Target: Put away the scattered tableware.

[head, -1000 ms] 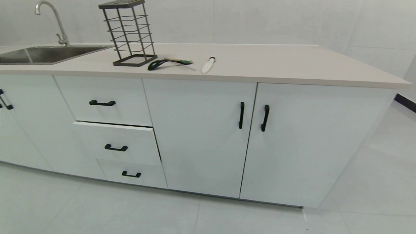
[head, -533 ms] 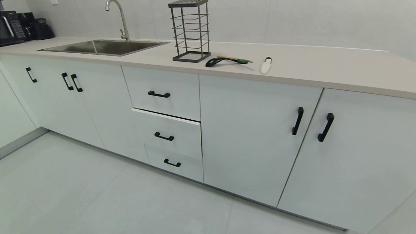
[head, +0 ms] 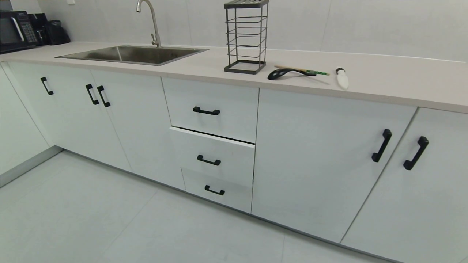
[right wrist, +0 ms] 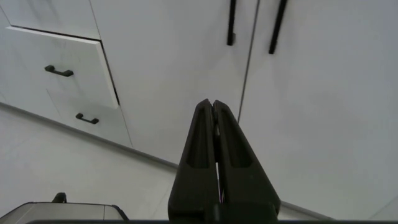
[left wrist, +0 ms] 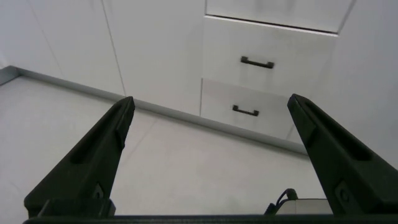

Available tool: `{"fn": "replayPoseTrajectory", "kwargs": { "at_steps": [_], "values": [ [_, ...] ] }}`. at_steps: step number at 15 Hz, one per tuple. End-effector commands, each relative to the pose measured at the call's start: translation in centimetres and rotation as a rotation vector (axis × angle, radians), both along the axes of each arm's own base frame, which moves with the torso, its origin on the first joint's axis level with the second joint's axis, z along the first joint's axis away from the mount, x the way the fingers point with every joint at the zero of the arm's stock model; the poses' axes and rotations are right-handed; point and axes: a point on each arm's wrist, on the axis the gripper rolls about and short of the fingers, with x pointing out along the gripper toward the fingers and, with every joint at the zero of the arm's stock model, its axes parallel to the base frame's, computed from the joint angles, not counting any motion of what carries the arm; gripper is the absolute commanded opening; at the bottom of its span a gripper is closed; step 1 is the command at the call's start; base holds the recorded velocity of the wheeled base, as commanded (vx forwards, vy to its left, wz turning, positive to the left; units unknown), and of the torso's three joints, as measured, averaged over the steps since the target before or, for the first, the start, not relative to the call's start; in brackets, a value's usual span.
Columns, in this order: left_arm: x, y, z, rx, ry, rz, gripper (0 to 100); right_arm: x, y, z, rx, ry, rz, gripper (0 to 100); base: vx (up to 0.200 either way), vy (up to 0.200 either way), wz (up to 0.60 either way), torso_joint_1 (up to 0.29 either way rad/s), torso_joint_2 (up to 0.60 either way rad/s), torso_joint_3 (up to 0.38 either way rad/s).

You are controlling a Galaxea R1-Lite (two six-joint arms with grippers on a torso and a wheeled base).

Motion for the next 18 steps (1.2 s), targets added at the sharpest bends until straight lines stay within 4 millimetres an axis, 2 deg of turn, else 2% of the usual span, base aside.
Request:
{"fn": "replayPoseTrajectory", "kwargs": {
  "at_steps": [1, 4, 9, 12, 16, 18],
  "values": [
    [0.00, 0.00, 0.00, -0.001, 0.000, 0.000, 100, 0.02, 0.00, -0.01, -0.001, 0.003, 0.000, 0, 0.200, 0.200, 0.00, 0.002, 0.01, -0.002],
    [0.00, 0.00, 0.00, -0.004, 0.000, 0.002, 100, 0.02, 0.00, -0.01, -0.001, 0.003, 0.000, 0, 0.200, 0.200, 0.00, 0.002, 0.00, 0.002],
    [0.00, 0.00, 0.00, -0.001, 0.000, 0.000, 100, 0.02, 0.00, -0.01, -0.001, 0.003, 0.000, 0, 0.200, 0.000, 0.00, 0.000, 0.00, 0.002],
    [0.00, 0.00, 0.00, 0.004, 0.000, 0.000, 100, 0.02, 0.00, -0.01, -0.001, 0.003, 0.000, 0, 0.200, -0.200, 0.00, 0.004, 0.00, 0.002],
    [0.00, 0.00, 0.00, 0.002, 0.000, -0.002, 100, 0.02, 0.00, -0.01, -0.001, 0.003, 0.000, 0, 0.000, -0.200, 0.00, 0.006, 0.00, -0.002],
    [0.00, 0.00, 0.00, 0.002, 0.000, -0.002, 100, 0.02, 0.00, -0.01, -0.001, 0.003, 0.000, 0, 0.000, 0.000, 0.00, 0.000, 0.00, 0.000]
  ]
}}
